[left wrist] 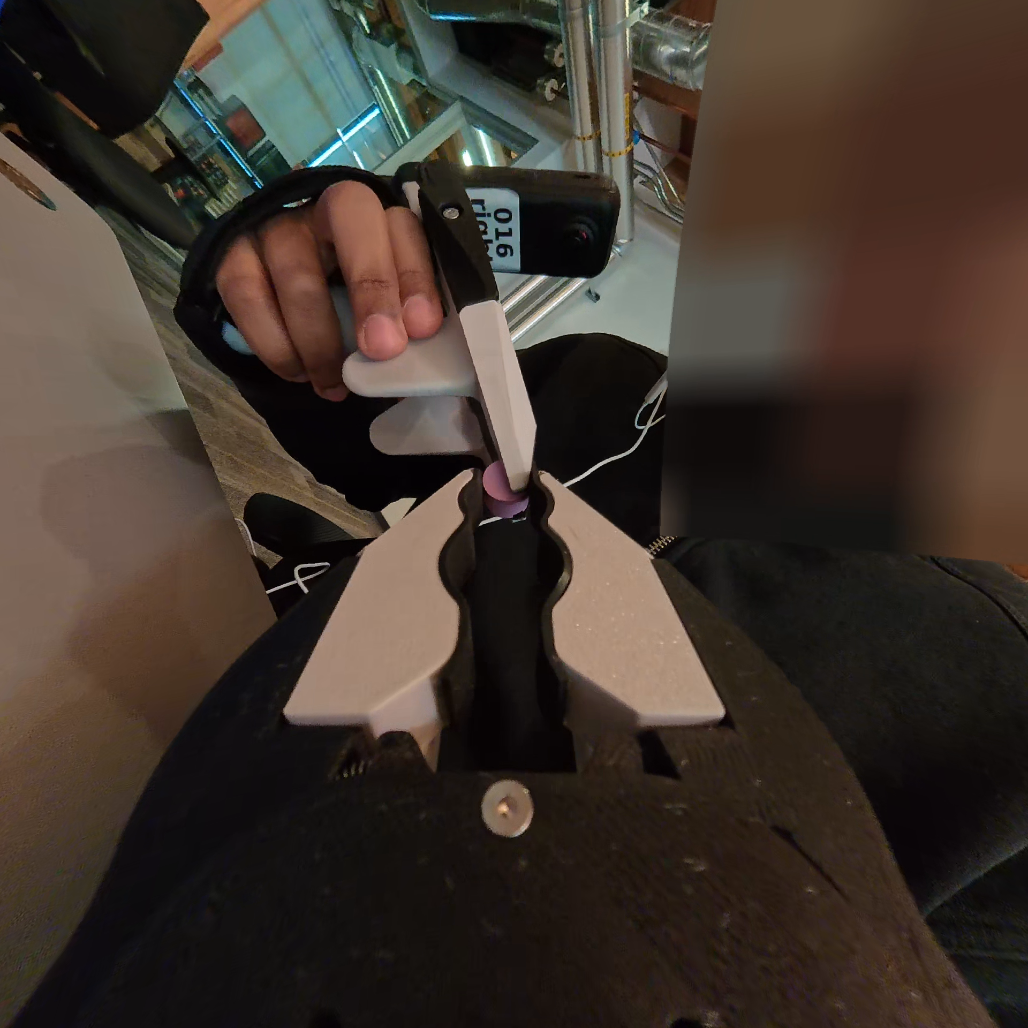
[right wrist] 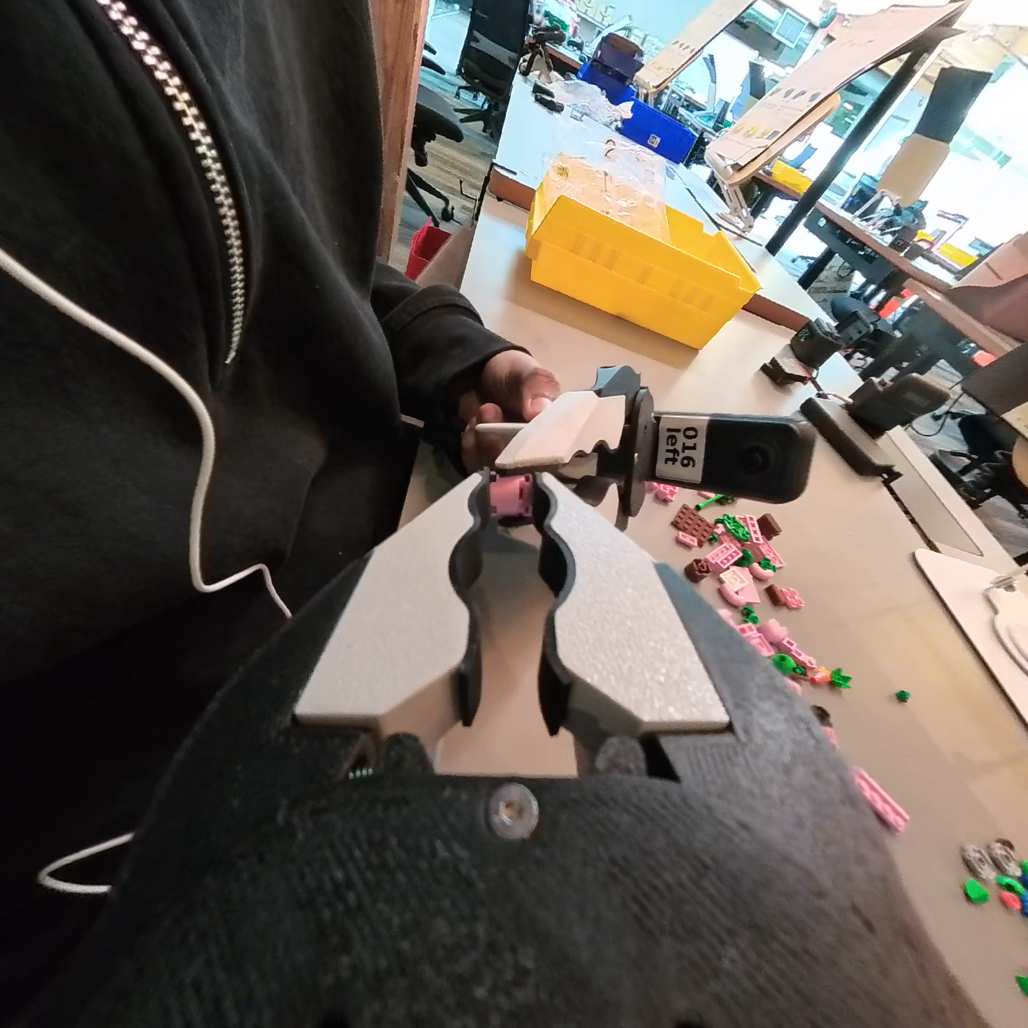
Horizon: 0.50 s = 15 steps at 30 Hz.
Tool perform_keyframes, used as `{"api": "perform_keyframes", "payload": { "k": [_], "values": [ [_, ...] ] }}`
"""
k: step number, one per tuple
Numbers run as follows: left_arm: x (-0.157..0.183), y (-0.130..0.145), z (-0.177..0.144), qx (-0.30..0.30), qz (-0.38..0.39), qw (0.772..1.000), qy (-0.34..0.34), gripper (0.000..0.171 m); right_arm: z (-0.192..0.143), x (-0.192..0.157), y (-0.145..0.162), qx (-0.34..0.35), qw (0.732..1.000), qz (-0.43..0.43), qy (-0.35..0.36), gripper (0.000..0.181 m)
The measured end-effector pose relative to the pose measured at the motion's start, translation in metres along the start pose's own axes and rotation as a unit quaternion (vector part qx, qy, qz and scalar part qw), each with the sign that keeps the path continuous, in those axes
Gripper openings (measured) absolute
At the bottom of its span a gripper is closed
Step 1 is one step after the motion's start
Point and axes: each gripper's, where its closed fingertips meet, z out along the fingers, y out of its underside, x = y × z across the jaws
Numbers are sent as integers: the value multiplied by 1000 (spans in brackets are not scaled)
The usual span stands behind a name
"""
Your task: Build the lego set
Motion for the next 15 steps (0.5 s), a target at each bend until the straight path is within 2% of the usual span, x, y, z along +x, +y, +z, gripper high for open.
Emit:
{"api": "perform_keyframes", "payload": {
  "k": [9,12,15],
  "values": [
    [-1,-4,-1,14,2,1000,-1,14,1,1,3,-7,1000,26,-2,13],
    [2,-6,-3,23,0,1000,13,23,3,2,4,-10,1000,23,6,12],
    [-3,-2,-1,12,1,1000,-3,29,3,4,7,-16,1000,21,15,13]
  ]
}}
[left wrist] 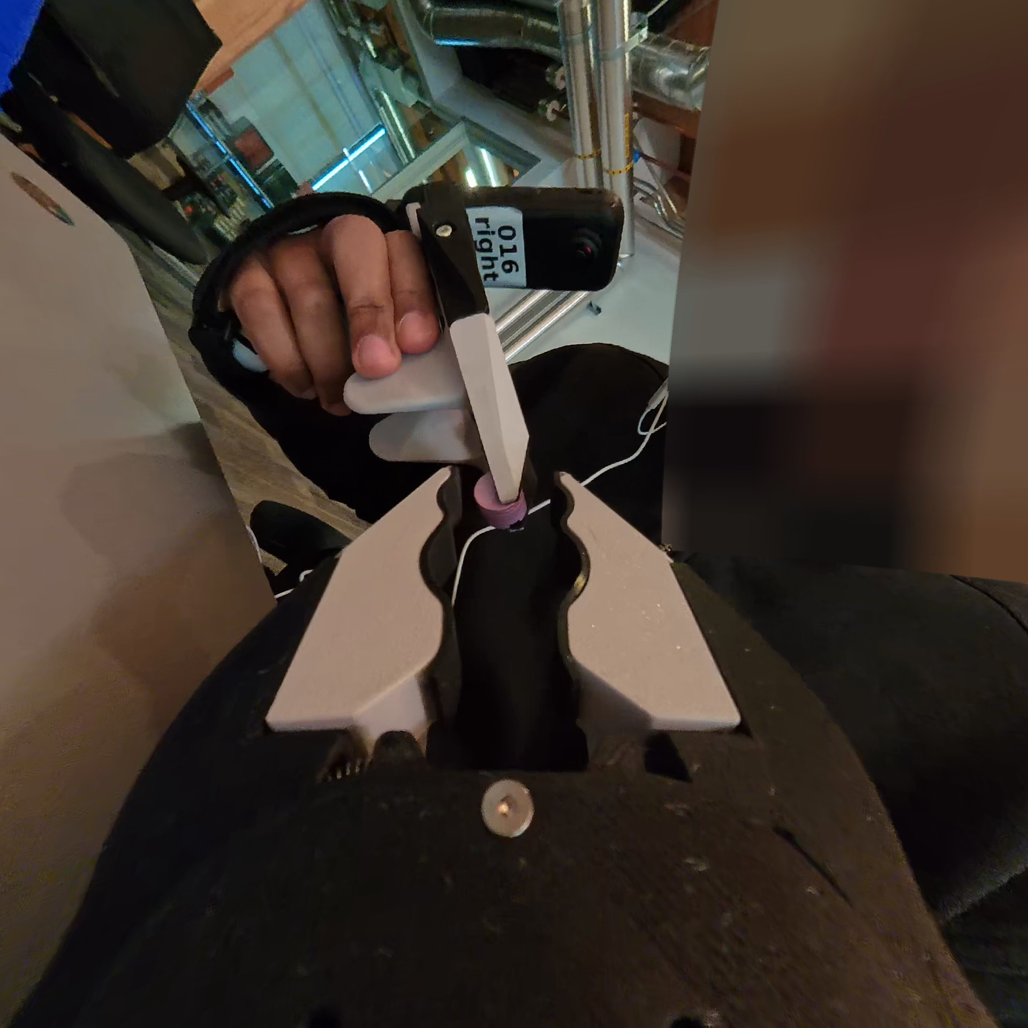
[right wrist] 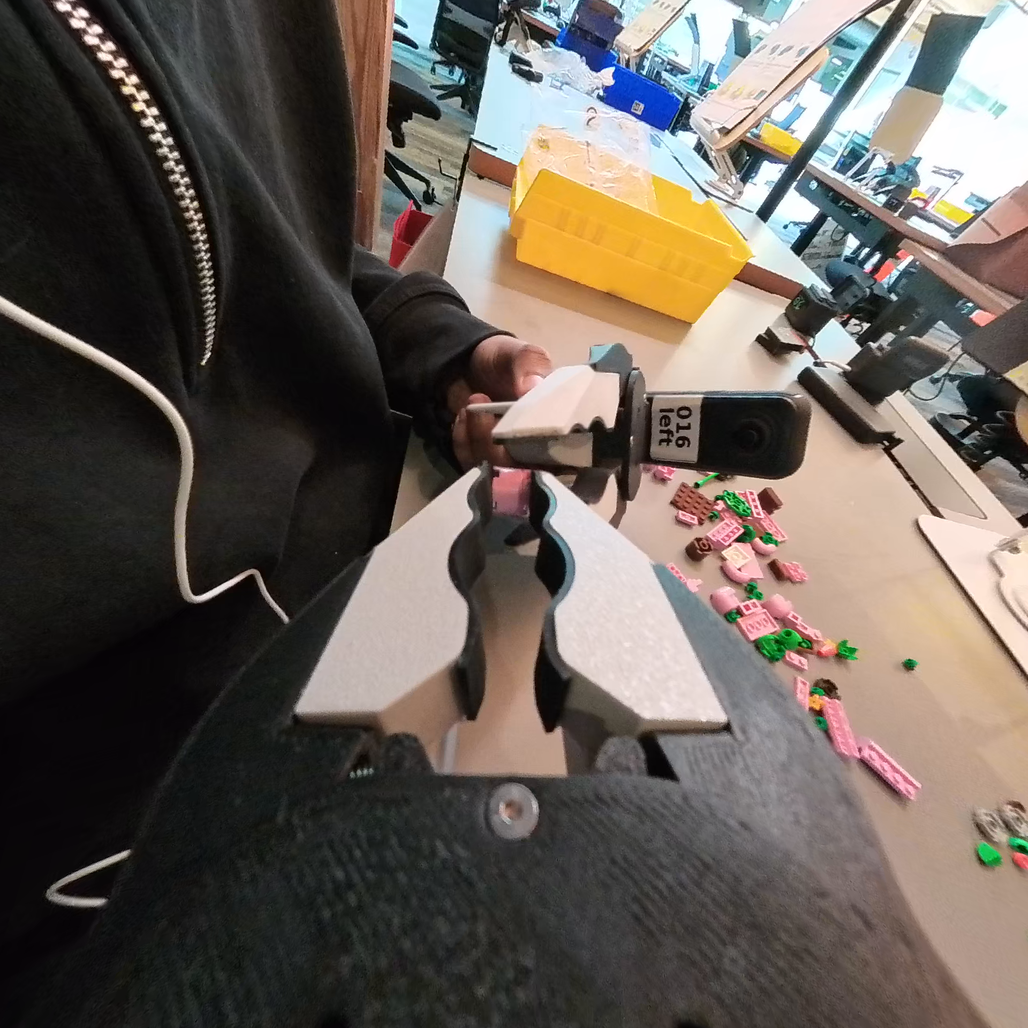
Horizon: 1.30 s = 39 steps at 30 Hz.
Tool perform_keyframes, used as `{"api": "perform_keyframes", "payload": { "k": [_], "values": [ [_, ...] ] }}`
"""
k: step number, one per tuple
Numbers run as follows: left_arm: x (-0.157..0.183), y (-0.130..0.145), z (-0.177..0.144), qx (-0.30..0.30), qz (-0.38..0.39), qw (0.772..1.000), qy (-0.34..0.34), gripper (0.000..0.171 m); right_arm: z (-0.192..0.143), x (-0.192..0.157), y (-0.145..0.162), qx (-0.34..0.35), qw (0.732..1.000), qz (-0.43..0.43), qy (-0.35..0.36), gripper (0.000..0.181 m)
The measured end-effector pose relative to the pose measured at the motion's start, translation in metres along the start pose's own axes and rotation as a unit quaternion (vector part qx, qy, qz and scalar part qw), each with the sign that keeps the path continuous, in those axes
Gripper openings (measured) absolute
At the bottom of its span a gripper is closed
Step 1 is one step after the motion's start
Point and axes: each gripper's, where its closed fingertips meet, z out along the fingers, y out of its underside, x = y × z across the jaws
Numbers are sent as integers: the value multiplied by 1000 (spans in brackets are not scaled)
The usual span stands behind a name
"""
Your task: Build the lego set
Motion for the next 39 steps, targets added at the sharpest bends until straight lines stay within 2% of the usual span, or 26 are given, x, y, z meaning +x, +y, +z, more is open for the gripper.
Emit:
{"api": "perform_keyframes", "payload": {
  "k": [4,5,10,17,24,35,39],
  "values": [
    [-4,2,1,-4,-6,1000,-7,21,-5,10,-3,25,999,14,29,12],
    [-2,1,0,0,-7,1000,-2,14,-7,12,-3,29,999,19,35,12],
    [-7,2,1,-1,-2,1000,-18,12,-9,11,1,40,998,18,51,12],
    [-6,11,6,-25,-13,1000,-5,11,-10,4,1,54,998,23,34,18],
    [-6,19,7,-45,-18,999,-4,10,-5,-7,3,49,998,40,-2,13],
    [-8,23,8,-59,-8,998,-10,9,-4,-13,5,36,996,71,-29,12],
    [-11,19,7,-43,-12,999,-16,9,-5,-9,9,18,998,66,-15,12]
  ]
}}
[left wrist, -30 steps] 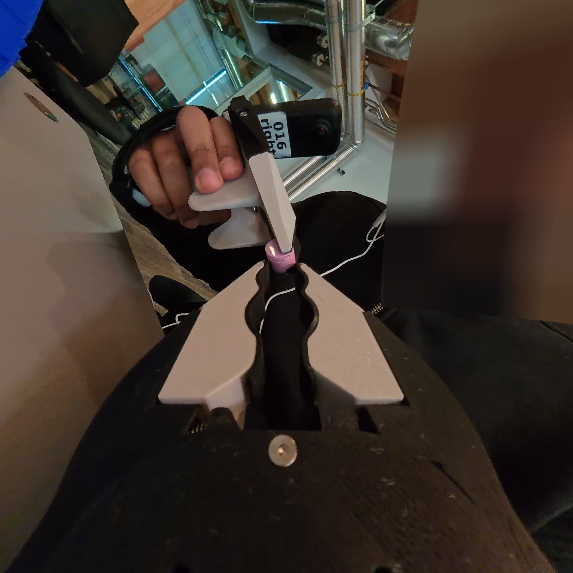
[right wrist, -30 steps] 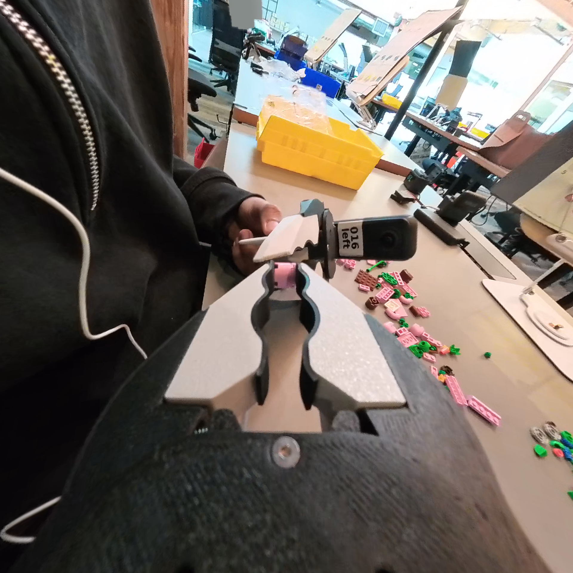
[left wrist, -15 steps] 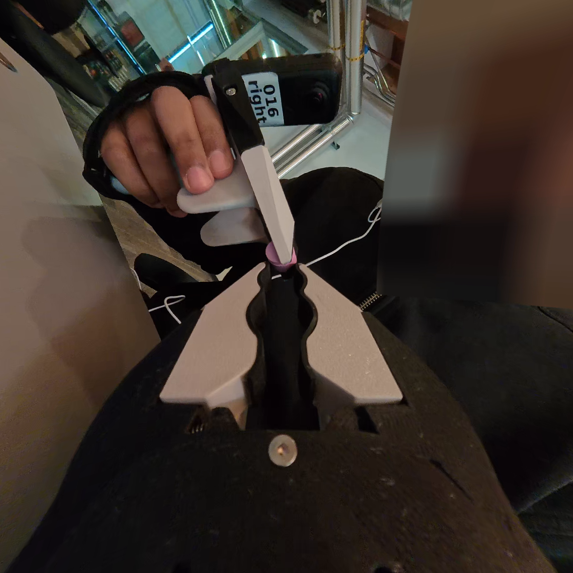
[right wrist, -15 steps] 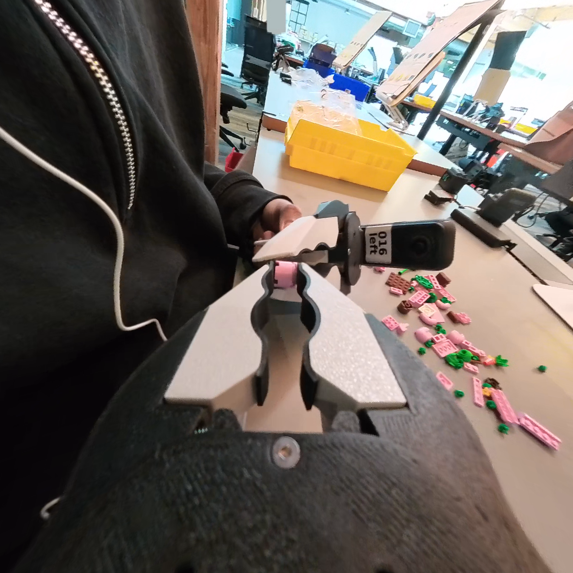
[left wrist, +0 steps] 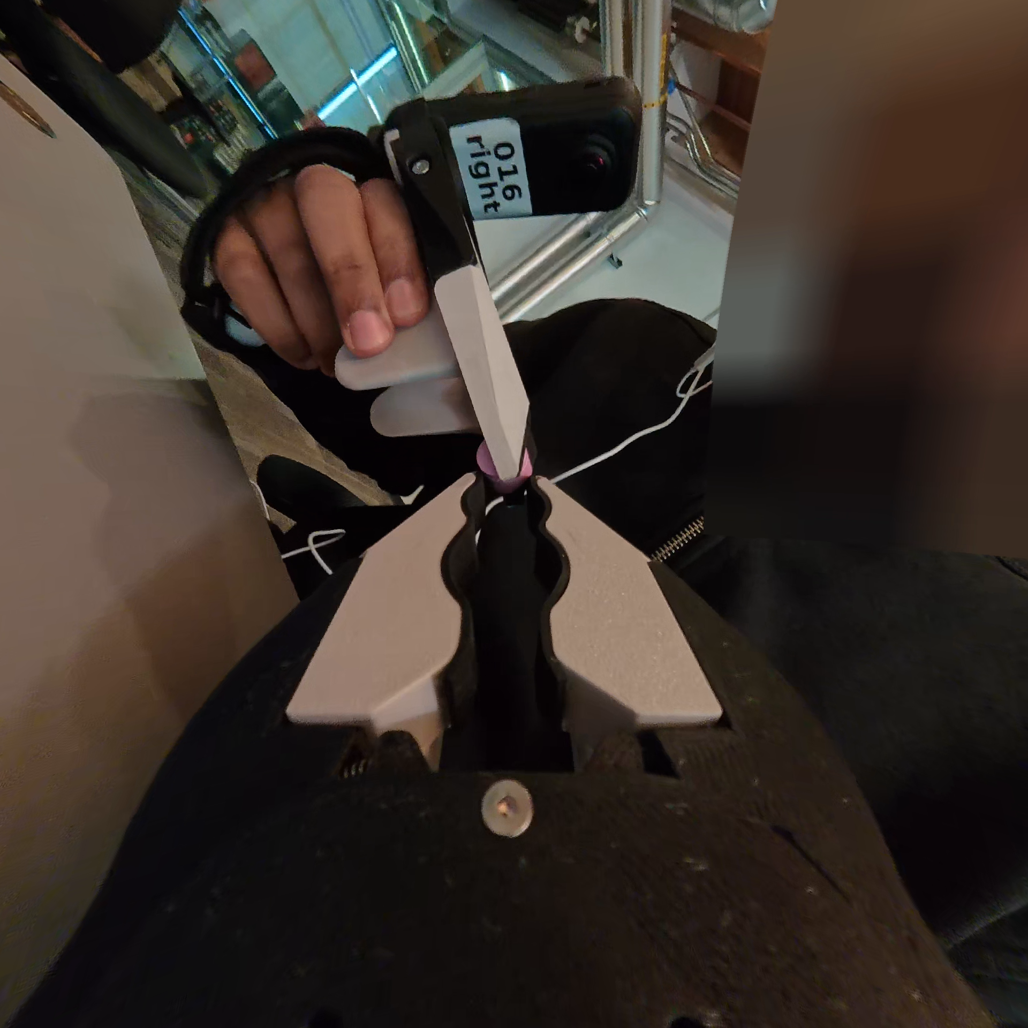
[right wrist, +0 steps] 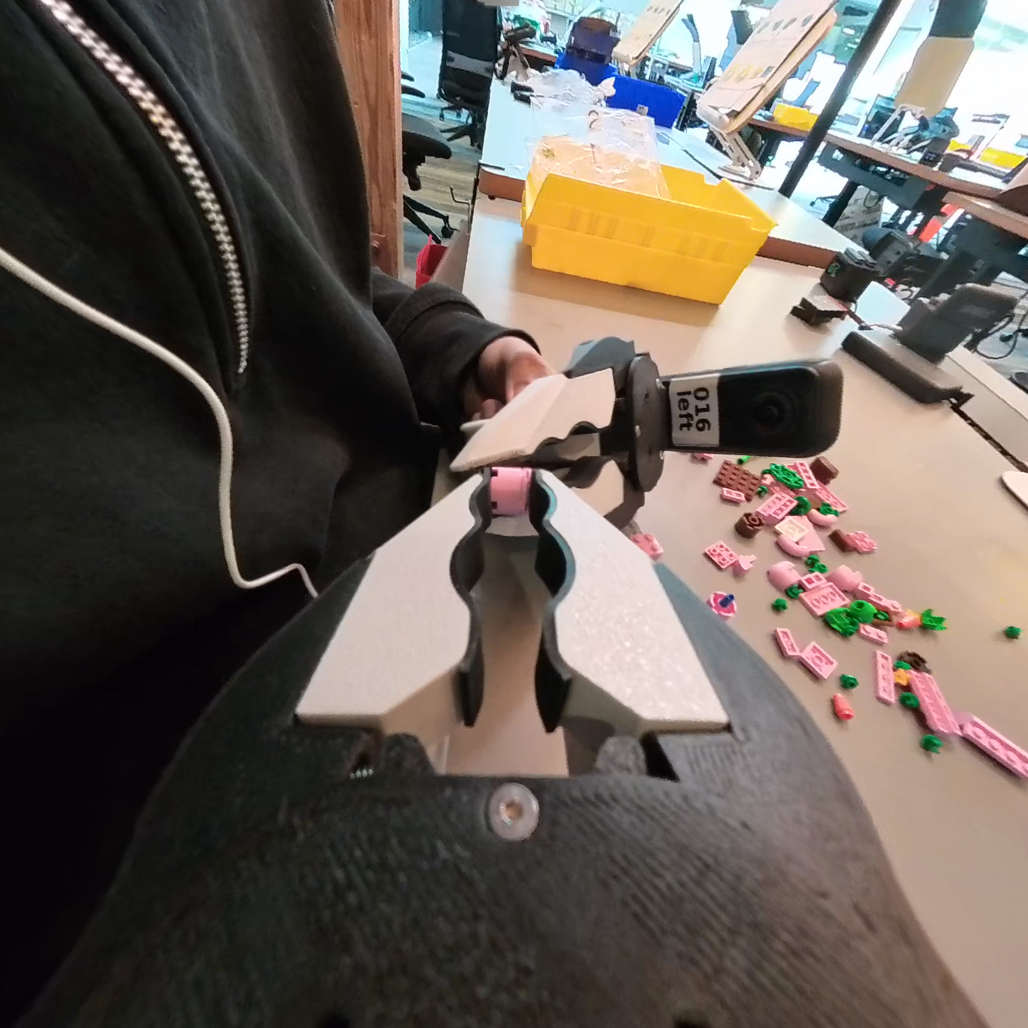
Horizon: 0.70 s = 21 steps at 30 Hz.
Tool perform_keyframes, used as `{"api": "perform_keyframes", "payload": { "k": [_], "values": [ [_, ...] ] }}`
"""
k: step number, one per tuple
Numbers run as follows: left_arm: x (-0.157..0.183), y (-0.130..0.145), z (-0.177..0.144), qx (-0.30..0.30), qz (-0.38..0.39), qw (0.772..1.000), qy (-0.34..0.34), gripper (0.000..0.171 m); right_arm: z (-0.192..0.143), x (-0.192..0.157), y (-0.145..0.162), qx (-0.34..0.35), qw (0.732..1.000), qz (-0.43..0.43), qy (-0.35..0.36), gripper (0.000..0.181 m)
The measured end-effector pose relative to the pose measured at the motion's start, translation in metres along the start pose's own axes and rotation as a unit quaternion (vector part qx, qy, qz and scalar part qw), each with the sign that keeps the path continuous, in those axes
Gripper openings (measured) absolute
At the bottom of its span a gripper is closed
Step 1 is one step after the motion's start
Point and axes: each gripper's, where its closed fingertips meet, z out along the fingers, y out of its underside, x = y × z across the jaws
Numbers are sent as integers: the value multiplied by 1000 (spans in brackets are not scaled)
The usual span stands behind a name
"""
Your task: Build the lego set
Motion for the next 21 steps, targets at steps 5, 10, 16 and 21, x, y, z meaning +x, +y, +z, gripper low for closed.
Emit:
{"api": "perform_keyframes", "payload": {
  "k": [5,10,16,21],
  "values": [
    [2,-18,-8,63,-11,998,18,11,-4,19,-6,40,997,-7,64,12],
    [7,-27,-12,91,2,996,25,12,-6,30,-13,110,989,55,77,11],
    [11,-30,-13,107,-16,993,56,18,-8,29,-17,153,982,88,64,11],
    [10,-29,-13,104,-9,993,49,9,-8,26,-16,152,983,89,59,11]
  ]
}}
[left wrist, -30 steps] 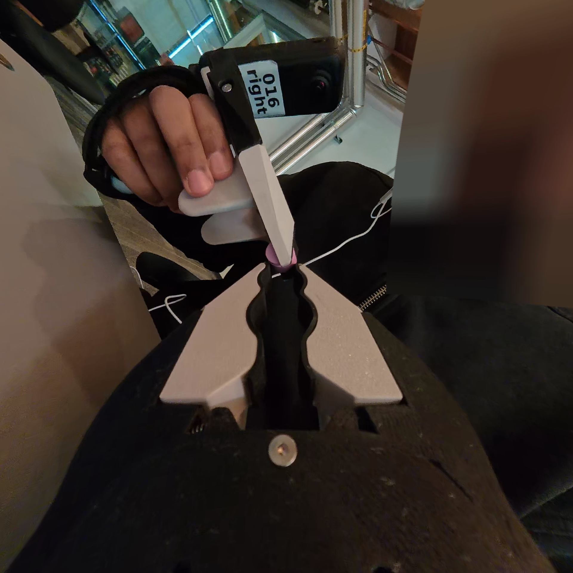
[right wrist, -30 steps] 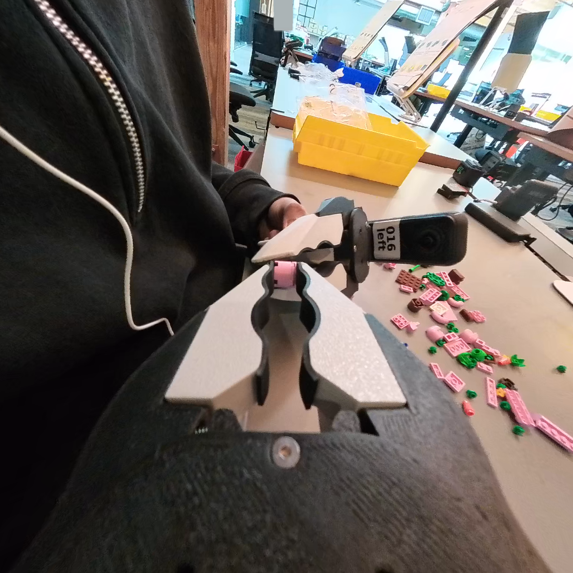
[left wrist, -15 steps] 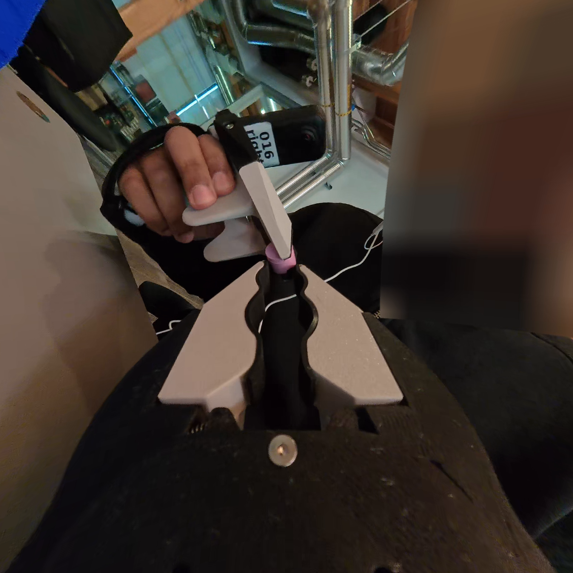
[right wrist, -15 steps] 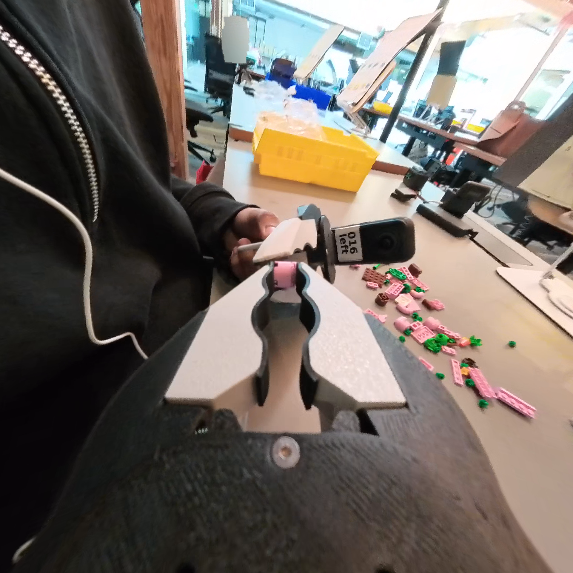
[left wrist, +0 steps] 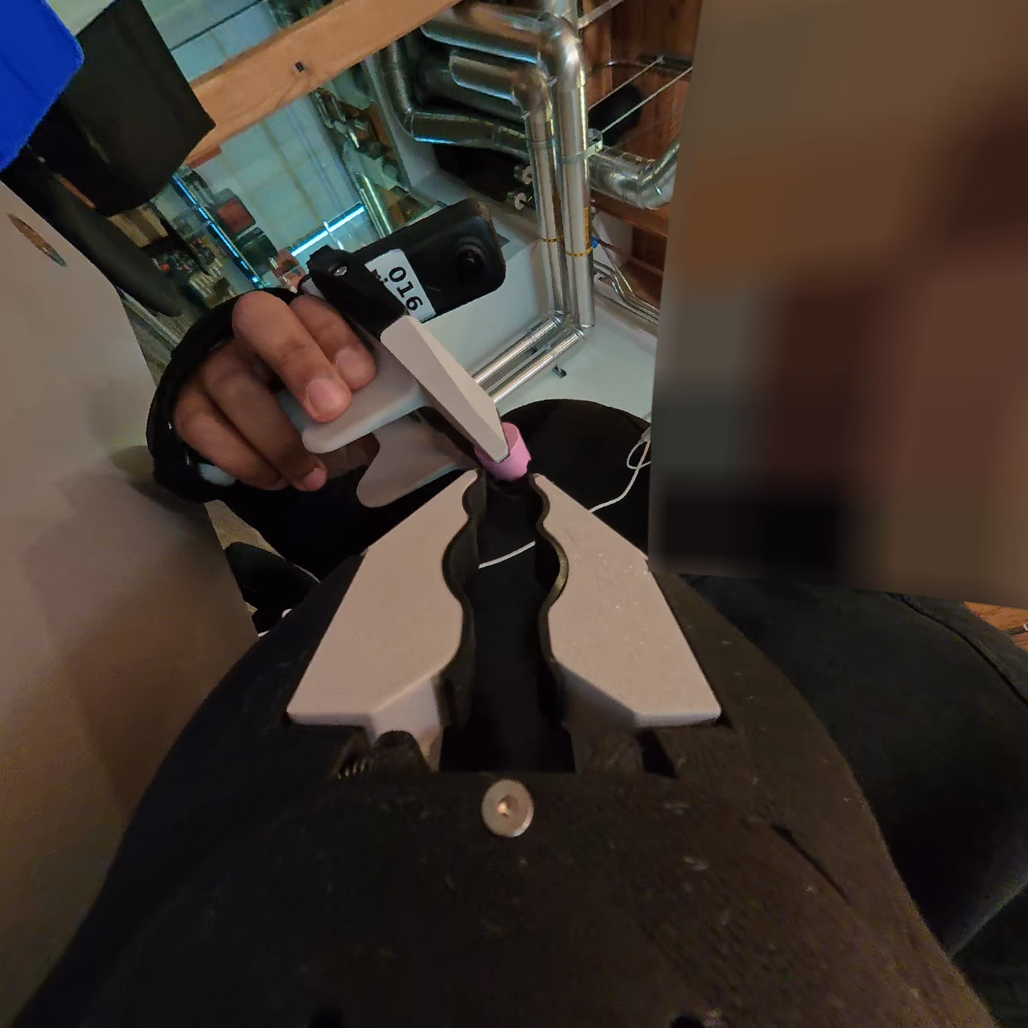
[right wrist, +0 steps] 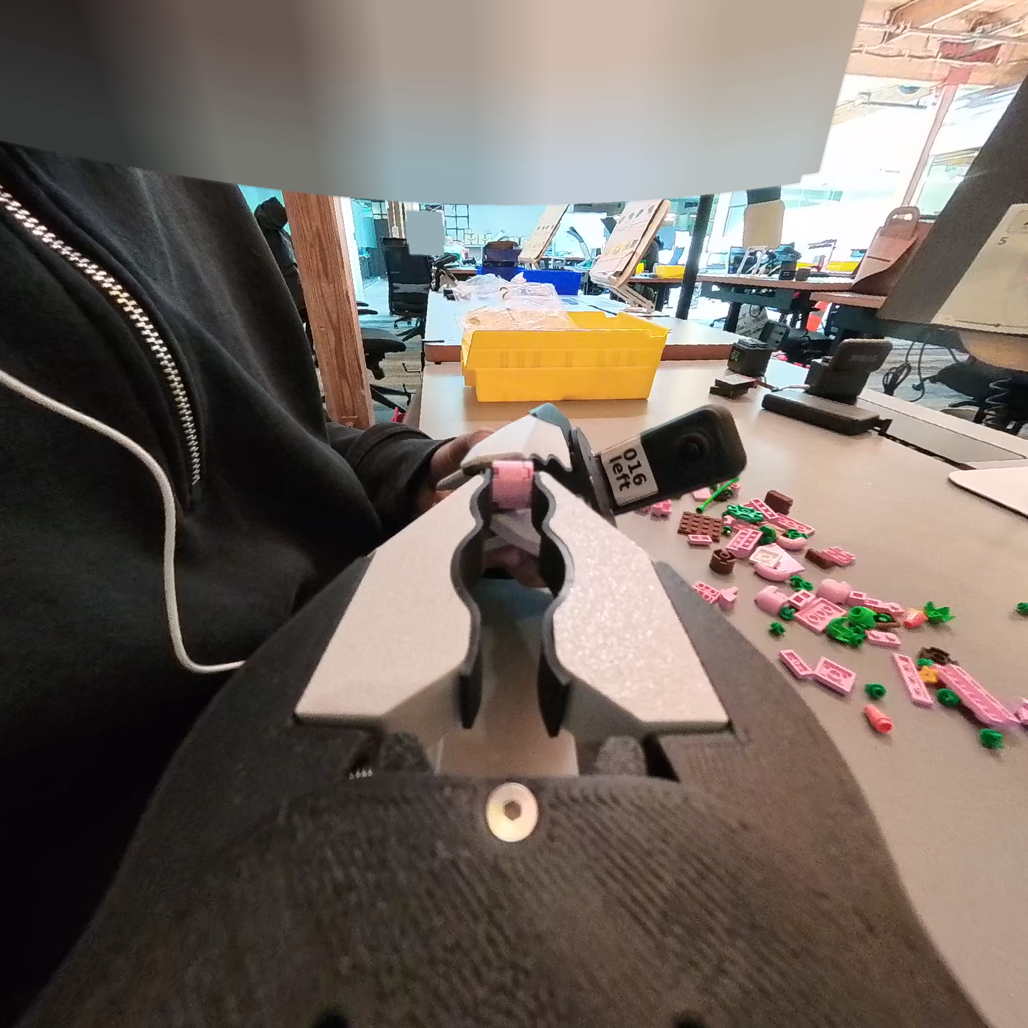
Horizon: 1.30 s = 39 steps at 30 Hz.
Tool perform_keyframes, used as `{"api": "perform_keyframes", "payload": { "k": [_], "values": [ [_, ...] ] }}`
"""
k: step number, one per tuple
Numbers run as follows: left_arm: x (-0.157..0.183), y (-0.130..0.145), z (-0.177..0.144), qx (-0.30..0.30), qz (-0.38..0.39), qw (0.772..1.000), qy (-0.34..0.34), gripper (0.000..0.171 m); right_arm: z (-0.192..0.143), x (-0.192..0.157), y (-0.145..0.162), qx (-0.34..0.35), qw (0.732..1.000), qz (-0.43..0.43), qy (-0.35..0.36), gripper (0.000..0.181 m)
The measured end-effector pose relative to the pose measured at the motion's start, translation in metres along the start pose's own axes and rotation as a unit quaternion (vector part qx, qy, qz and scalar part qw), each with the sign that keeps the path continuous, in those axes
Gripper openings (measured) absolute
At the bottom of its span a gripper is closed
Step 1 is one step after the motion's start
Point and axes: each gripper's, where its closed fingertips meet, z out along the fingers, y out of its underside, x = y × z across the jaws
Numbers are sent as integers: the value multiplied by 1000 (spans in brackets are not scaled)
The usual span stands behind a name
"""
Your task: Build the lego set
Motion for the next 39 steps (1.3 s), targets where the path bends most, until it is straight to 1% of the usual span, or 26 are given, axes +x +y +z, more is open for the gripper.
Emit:
{"api": "perform_keyframes", "payload": {
  "k": [3,8,9,11,14,15,17,18,20,22,24,26,28,32,39],
  "values": [
    [-1,-2,-2,7,-2,1000,-2,10,-1,1,1,-2,1000,-7,8,11],
    [0,-5,-2,18,-9,1000,4,20,-1,0,4,-13,999,-28,14,11],
    [-1,-5,-2,19,-10,1000,1,21,0,0,4,-14,999,-34,16,11],
    [-1,-5,-2,18,-10,1000,1,15,0,1,3,-17,998,-51,28,11],
    [-1,-5,-2,19,-1,1000,-6,13,1,2,3,-28,996,-76,42,11],
    [-3,-6,-3,19,4,1000,-14,13,1,4,4,-34,995,-82,51,13],
    [-6,-7,-5,22,11,999,-31,13,0,9,3,-39,992,-92,72,33],
    [-10,-8,-6,23,15,999,-45,13,-2,10,1,-38,991,-98,78,37],
    [-15,-8,-7,20,28,997,-73,13,-4,10,-3,-36,990,-110,80,38],
    [-16,-7,-7,17,35,996,-86,14,-6,9,0,-56,987,-128,79,35],
    [-19,-6,-7,11,40,994,-99,14,-7,11,8,-95,978,-163,87,31],
    [-23,-5,-8,5,46,992,-116,15,-9,12,12,-120,966,-206,98,19],
    [-23,-5,-8,3,51,991,-123,14,-9,10,13,-130,960,-228,96,14],
    [-25,-4,-9,-4,68,987,-143,14,-10,11,16,-137,962,-220,90,14],
    [-26,-5,-11,-13,98,981,-168,14,-13,12,15,-120,975,-167,82,13]
  ]
}}
